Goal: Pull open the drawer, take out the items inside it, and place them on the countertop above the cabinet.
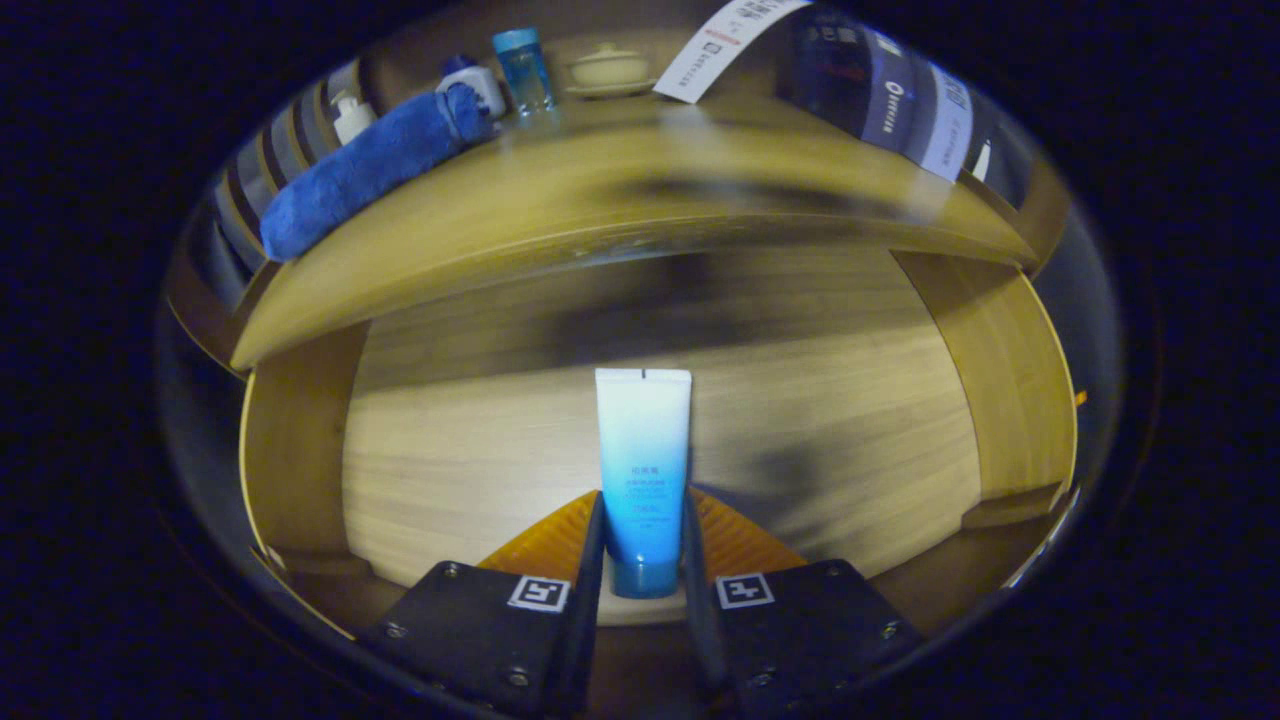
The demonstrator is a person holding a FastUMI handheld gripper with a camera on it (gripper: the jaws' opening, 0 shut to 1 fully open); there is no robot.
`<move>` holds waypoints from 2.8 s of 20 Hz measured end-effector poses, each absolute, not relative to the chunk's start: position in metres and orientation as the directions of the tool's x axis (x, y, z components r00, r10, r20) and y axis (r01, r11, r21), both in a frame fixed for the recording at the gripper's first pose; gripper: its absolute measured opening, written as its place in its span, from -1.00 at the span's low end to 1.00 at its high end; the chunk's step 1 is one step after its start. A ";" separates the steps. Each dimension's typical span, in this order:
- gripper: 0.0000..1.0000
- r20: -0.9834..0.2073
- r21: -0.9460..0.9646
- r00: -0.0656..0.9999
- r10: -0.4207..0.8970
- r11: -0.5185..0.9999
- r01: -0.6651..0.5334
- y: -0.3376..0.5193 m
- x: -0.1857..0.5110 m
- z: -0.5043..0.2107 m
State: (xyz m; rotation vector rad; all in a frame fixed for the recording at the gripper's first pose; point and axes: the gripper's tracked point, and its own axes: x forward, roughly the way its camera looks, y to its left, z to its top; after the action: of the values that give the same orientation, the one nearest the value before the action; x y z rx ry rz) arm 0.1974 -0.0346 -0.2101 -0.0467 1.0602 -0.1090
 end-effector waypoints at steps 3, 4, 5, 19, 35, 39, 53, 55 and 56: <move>-0.22 -0.819 -0.004 0.574 -0.016 1.000 0.023 -0.020 0.193 -0.190; -0.23 -0.798 0.028 0.603 0.019 1.000 0.005 -0.014 0.191 -0.180; -0.23 -0.782 0.047 0.622 0.045 0.999 -0.014 -0.008 0.189 -0.173; -0.23 -0.355 -0.029 0.926 0.131 0.988 -0.151 0.035 0.184 -0.064; -0.21 -0.341 -0.125 0.938 -0.064 0.992 0.023 -0.001 0.328 -0.079; 0.27 -0.328 -0.088 0.944 -0.049 0.996 0.021 -0.001 0.319 -0.075; 0.99 -0.207 -0.128 0.978 0.003 0.991 -0.030 -0.011 0.129 -0.034; 0.99 -0.184 -0.132 0.983 0.001 0.991 -0.026 -0.014 0.107 -0.039; 0.99 -0.171 -0.135 0.985 0.001 0.991 -0.025 -0.014 0.096 -0.042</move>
State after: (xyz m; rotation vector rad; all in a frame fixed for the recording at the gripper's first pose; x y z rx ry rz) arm 0.0965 -0.0140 -0.0424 -0.1373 0.1717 0.0133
